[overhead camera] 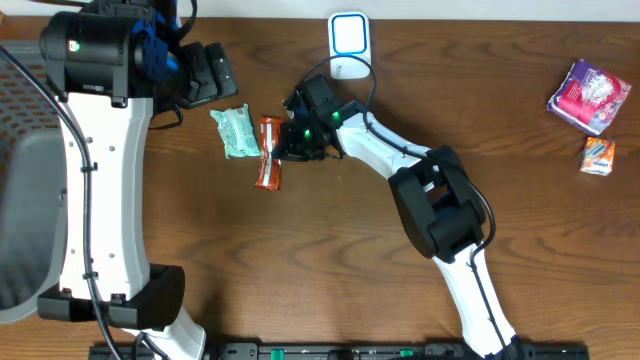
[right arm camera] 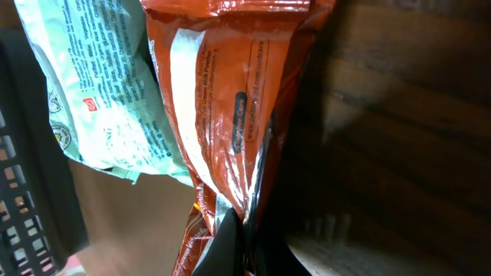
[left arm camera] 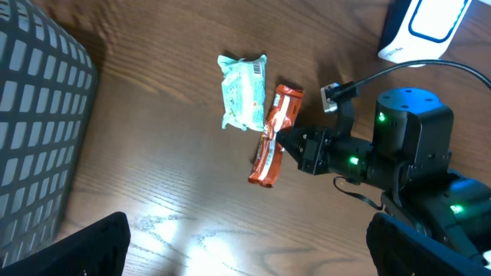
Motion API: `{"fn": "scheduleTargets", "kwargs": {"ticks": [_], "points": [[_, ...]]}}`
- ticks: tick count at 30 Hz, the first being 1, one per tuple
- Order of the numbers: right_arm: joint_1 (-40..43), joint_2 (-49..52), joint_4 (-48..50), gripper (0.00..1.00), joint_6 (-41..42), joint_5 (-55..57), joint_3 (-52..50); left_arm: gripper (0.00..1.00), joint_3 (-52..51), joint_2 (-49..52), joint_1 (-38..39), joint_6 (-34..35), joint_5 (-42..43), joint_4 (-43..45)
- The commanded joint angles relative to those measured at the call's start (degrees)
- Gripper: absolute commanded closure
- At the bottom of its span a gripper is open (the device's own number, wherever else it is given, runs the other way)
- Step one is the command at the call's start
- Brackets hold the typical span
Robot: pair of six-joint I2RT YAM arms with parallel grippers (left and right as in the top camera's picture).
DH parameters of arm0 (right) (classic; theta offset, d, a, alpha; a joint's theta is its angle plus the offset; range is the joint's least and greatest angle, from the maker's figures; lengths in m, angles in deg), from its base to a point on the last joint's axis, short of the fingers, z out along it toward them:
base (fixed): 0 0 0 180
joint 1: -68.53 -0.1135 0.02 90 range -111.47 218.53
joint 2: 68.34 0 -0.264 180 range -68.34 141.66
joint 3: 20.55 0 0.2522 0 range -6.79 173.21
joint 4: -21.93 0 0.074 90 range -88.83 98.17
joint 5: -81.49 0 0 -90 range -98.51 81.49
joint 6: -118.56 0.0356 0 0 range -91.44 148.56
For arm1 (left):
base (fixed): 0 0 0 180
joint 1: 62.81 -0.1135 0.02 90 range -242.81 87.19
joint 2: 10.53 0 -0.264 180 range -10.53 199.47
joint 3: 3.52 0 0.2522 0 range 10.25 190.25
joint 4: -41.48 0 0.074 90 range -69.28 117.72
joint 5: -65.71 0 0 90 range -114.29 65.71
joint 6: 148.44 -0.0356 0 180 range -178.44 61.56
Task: Scan the item barcode
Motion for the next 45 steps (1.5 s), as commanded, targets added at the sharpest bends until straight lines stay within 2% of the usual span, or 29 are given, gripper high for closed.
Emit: {"fn": "scheduleTargets", "kwargs": {"ticks": [1,5,15,21,26,30,37,45], "points": [[1.1,1.1,-1.0,0.99,-2.9,5.3,1.4,0.02,0.1,0.3,-0.2,-0.1,-0.3,-4.4],[1.3,-1.4,-4.2,0.99,-3.5,11.0,2.4,0.02,0.1,0.3,-0.2,-0.1,-0.3,-4.4],[1.3,-12.5,-15.6,0.99,-12.1,32.5,2.4,0.02,0.1,0.3,-0.2,-0.1,-0.3,-4.4],[2.3,-17.1,-22.5,0.99,-18.4,38.4,2.4,0.02,0.1,0.3,-0.2,-0.1,-0.3,-4.4],[1.8,-17.4,-31.5,0.99,-20.5,59.9,2.4,0.02,0.1,0.3,-0.2,-0.1,-0.3,-4.4],[1.8,-17.1,-35.4,0.99,-19.9,69.9,2.4,0.02,0.1,0.3,-0.2,-0.1,-0.3,-4.4],[2.1,-17.0,-37.7,0.99,-19.6,75.6,2.1,0.02,0.1,0.3,-0.2,-0.1,-0.3,-4.4],[2.3,-17.0,-36.2,0.99,-19.6,78.9,-3.0,0.02,0.1,0.3,-0.2,-0.1,-0.3,-4.4]]}}
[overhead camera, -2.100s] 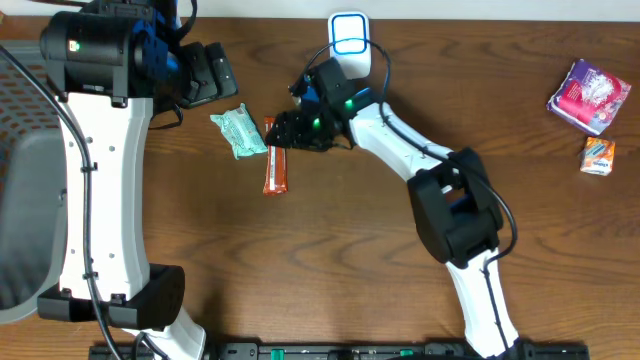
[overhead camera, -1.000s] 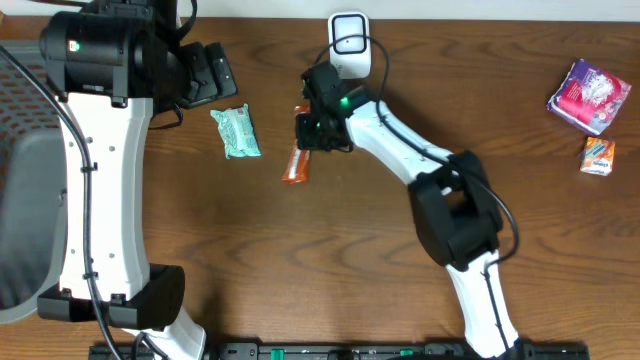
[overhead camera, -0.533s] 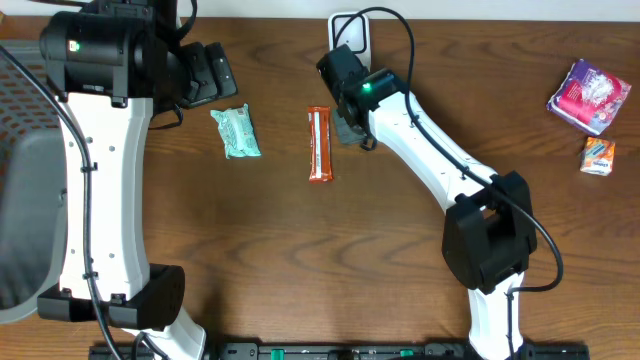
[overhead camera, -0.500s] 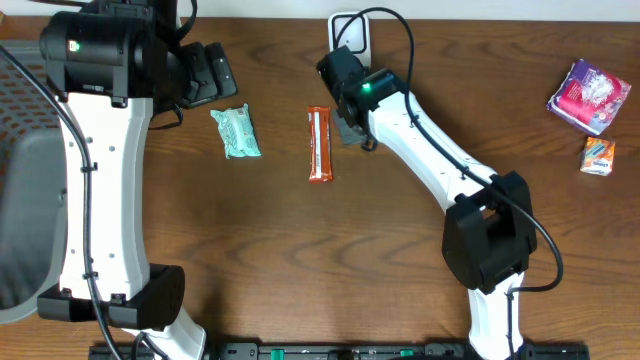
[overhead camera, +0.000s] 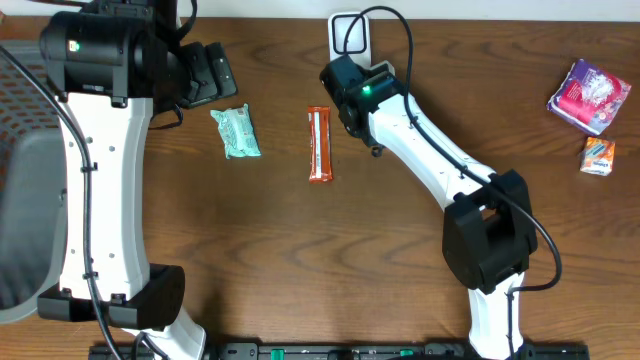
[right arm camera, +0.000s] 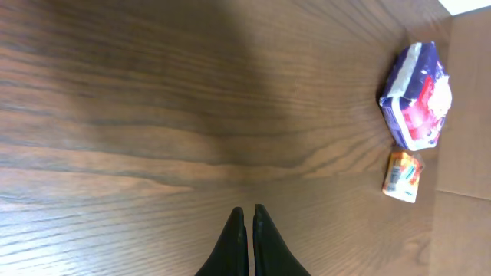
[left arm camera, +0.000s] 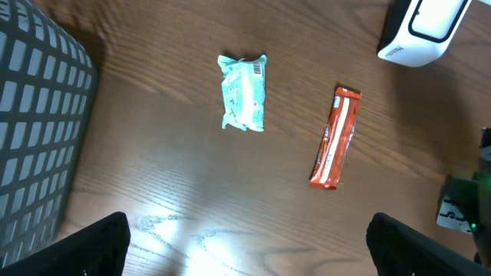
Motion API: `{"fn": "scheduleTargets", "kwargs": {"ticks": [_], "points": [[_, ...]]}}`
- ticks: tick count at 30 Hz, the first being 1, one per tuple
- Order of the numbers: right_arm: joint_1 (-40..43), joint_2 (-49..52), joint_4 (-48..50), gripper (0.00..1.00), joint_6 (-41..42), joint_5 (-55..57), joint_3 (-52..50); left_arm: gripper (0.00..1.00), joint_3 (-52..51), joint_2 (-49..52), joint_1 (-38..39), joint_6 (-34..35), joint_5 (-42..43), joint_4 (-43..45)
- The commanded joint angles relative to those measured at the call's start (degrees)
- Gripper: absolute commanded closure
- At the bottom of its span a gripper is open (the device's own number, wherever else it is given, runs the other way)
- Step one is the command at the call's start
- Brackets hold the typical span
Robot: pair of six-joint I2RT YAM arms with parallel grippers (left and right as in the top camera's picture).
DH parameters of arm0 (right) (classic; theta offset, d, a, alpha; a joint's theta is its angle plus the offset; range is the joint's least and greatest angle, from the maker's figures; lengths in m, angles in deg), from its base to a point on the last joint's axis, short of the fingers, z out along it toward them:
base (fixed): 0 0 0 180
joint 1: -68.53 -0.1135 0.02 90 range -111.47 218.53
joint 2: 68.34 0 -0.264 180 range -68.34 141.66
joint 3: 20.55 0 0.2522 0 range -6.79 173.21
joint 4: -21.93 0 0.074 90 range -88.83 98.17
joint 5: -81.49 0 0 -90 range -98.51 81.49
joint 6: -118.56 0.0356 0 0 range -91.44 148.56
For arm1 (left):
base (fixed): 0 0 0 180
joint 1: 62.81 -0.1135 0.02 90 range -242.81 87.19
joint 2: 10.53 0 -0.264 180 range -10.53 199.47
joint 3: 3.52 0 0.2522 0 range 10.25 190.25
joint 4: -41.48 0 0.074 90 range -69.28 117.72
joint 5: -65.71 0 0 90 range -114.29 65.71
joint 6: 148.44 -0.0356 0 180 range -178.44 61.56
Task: Scan the item barcode
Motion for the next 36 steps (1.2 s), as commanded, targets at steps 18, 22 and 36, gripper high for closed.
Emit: {"fn": "scheduleTargets", "kwargs": {"ticks": [18,22,36], "points": [[-0.1,0.1,16.3,0.6,4.3,-33.0,-7.6,0.02,0.1,0.3,-0.2,-0.1,-0.3,-4.4],[4.2,0.1,23.4,0.41,4.6,-53.1,-6.1,0.02,0.1,0.3,-0.2,-0.1,-0.3,-4.4],[5.7,5.4,33.0,0.25,9.0,-63.7,-6.2,0.02,0.1,0.3,-0.2,-0.1,-0.3,-4.4]]}}
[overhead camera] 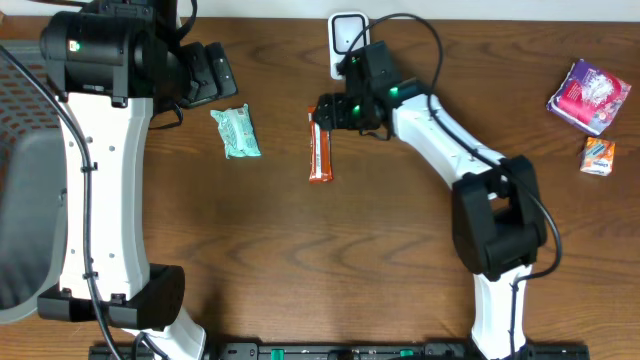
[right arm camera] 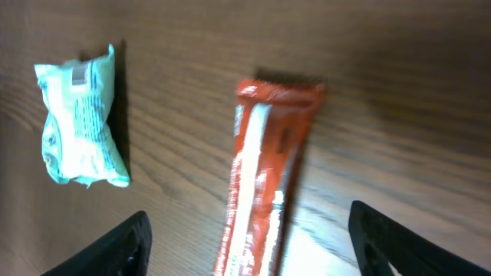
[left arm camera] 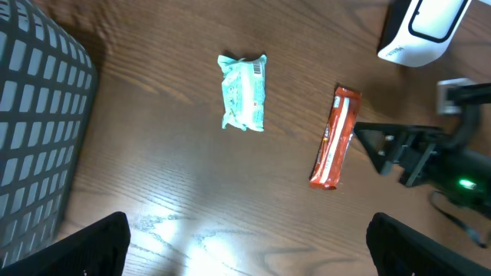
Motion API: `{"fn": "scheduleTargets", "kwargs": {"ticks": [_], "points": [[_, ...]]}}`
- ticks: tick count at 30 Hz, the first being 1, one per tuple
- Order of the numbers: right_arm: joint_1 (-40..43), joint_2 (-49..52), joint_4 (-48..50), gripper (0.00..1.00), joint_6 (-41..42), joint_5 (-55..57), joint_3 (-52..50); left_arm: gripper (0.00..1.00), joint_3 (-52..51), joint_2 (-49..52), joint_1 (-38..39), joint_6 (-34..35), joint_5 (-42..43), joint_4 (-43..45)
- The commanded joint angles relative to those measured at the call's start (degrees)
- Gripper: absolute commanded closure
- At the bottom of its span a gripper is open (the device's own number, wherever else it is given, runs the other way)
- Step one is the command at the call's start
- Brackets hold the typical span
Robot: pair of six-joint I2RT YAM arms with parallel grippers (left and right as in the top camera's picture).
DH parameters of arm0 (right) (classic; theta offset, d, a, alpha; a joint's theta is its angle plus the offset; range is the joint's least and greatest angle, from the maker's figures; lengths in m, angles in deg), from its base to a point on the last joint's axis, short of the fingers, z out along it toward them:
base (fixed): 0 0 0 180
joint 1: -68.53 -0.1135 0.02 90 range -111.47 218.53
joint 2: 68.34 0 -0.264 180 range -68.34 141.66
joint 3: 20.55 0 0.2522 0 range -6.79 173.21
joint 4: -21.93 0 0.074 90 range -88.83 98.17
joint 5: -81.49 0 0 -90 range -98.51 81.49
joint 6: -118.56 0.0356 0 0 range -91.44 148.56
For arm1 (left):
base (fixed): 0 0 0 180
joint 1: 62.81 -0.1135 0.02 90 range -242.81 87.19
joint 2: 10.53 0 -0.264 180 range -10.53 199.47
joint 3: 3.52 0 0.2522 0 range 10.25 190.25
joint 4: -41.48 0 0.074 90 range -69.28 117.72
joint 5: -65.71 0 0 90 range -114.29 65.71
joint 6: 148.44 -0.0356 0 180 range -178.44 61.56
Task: Scan the item barcode
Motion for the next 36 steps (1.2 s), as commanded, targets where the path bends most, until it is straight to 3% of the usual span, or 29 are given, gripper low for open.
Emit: {"fn": "scheduleTargets", "kwargs": {"ticks": [1,7,15,22,23,24,32,36], "points": [[-1.1,4.2,1.1,0.27,4.8,-2.1,0.8,0.02,0.1,0.3,-0.2,-0.1,-0.3,-4.4],[-2.3,8.2,3.9,0.39,5.7,-3.9,0.8,0.02,0.1,0.3,-0.2,-0.1,-0.3,-4.4],[-2.5,9.4,3.9,0.79,4.1,-1.4,0.8,0.02,0.1,0.3,-0.2,-0.1,-0.3,-4.4],[-3.5,10.4,3.8,0.78,4.2,-1.2,0.8,0.02,0.1,0.3,-0.2,-0.1,-0.3,-4.4],[-3.7,11.0,3.8,0.83,4.1,-0.8,0.8,0.02,0.1,0.3,-0.2,-0.1,-0.3,-4.4],[-3.9,11.3,3.6,0.98,4.2,-0.1,0.7,0.02,0.1,0.3,-0.2,-0.1,-0.3,-4.4],[-4.0,6.2,-1.3,0.99,0.8,12.6,1.7,0.02,0.1,0.3,-0.2,-0.1,-0.3,-4.4],[-4.2,-0.2,-7.6,0.99,-3.3,31.1,3.1,0.02,0.1,0.3,-0.2,-0.1,-0.3,-4.4]]}}
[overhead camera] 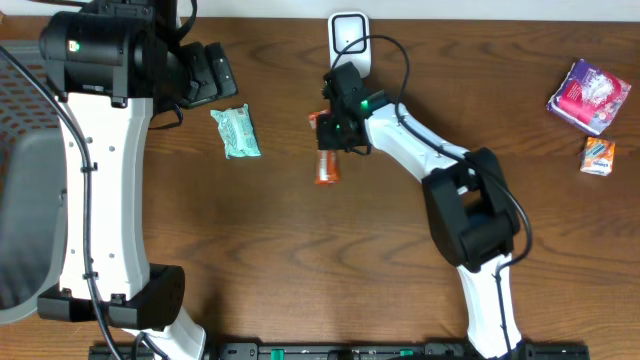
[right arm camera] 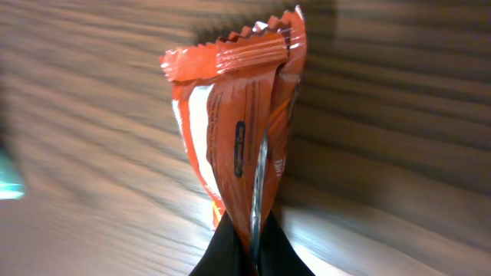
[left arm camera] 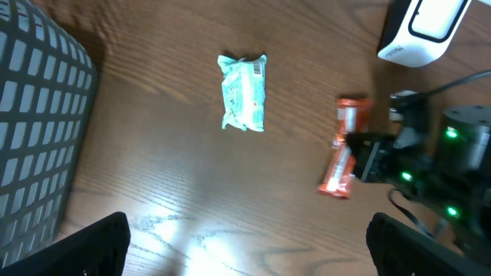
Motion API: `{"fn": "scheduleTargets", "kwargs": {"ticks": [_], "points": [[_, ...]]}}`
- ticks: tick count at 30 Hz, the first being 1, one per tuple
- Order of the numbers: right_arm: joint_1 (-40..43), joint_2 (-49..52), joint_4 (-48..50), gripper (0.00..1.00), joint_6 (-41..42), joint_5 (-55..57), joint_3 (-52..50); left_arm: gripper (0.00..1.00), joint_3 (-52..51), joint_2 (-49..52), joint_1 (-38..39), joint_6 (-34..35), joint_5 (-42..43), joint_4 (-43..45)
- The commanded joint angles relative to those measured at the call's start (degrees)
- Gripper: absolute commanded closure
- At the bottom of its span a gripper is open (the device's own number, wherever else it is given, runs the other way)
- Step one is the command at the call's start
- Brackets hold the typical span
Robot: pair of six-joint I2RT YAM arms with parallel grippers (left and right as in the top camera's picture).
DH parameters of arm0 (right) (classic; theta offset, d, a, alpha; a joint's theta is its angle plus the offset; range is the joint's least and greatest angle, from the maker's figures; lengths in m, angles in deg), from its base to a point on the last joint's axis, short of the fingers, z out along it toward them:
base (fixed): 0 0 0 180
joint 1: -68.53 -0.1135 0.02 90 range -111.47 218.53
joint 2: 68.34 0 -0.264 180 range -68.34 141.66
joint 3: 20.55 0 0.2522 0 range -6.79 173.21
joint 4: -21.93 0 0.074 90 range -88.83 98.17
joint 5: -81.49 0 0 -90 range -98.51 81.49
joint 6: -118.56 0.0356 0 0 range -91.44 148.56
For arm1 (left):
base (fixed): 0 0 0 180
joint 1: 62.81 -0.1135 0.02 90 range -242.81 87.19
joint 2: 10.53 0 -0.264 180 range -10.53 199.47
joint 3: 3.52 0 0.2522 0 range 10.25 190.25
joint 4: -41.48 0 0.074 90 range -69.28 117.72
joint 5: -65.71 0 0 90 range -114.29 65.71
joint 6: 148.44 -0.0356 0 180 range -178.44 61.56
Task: Scan the item barcode
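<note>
An orange snack bar wrapper [overhead camera: 327, 150] [left arm camera: 345, 146] [right arm camera: 238, 146] lies mid-table, pinched between the fingers of my right gripper [overhead camera: 335, 140] [right arm camera: 251, 253], which is shut on its middle. The white barcode scanner [overhead camera: 349, 38] [left arm camera: 426, 27] stands at the far edge, just behind the bar. A pale green packet [overhead camera: 236, 132] [left arm camera: 243, 92] lies to the left of the bar. My left gripper [left arm camera: 245, 264] hangs high over the left of the table, its fingers [left arm camera: 96, 245] wide apart and open, holding nothing.
A purple packet [overhead camera: 590, 95] and a small orange box [overhead camera: 597, 157] sit at the far right. A grey mesh basket [left arm camera: 34, 130] borders the left side of the table.
My right gripper was open just right of the orange bar; now it is shut on the bar, whose top end has tilted. The left arm has not moved.
First my right gripper was shut on the orange bar beside the green packet. Then the bar lay alone further right, with the gripper shut and empty near the scanner. Later the gripper stood open beside the bar, and now it grips it again.
</note>
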Motion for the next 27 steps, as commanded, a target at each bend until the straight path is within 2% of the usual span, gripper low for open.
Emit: {"fn": "scheduleTargets", "kwargs": {"ticks": [1,5,10,17,24,25,26,27], "points": [[-0.4,-7.1,-4.4,0.99,-6.4,24.6,1.4,0.02,0.1,0.3,-0.2,-0.1,-0.3,-4.4],[-1.8,-8.4,-10.4,0.99,-11.7,40.9,1.4,0.02,0.1,0.3,-0.2,-0.1,-0.3,-4.4],[-2.0,-6.5,-15.2,0.99,-12.5,54.7,-0.8,0.02,0.1,0.3,-0.2,-0.1,-0.3,-4.4],[-2.3,-0.8,-14.7,0.99,-10.3,55.7,-2.8,0.02,0.1,0.3,-0.2,-0.1,-0.3,-4.4],[-5.7,2.3,-14.6,0.99,-8.0,46.0,-2.8,0.02,0.1,0.3,-0.2,-0.1,-0.3,-4.4],[-6.6,2.3,-14.5,0.92,-7.6,45.9,-2.6,0.02,0.1,0.3,-0.2,-0.1,-0.3,-4.4],[-7.3,2.3,-14.5,0.8,-7.6,45.5,-2.3,0.02,0.1,0.3,-0.2,-0.1,-0.3,-4.4],[-8.0,2.3,-14.5,0.57,-7.6,45.0,-1.8,0.02,0.1,0.3,-0.2,-0.1,-0.3,-4.4]]}}
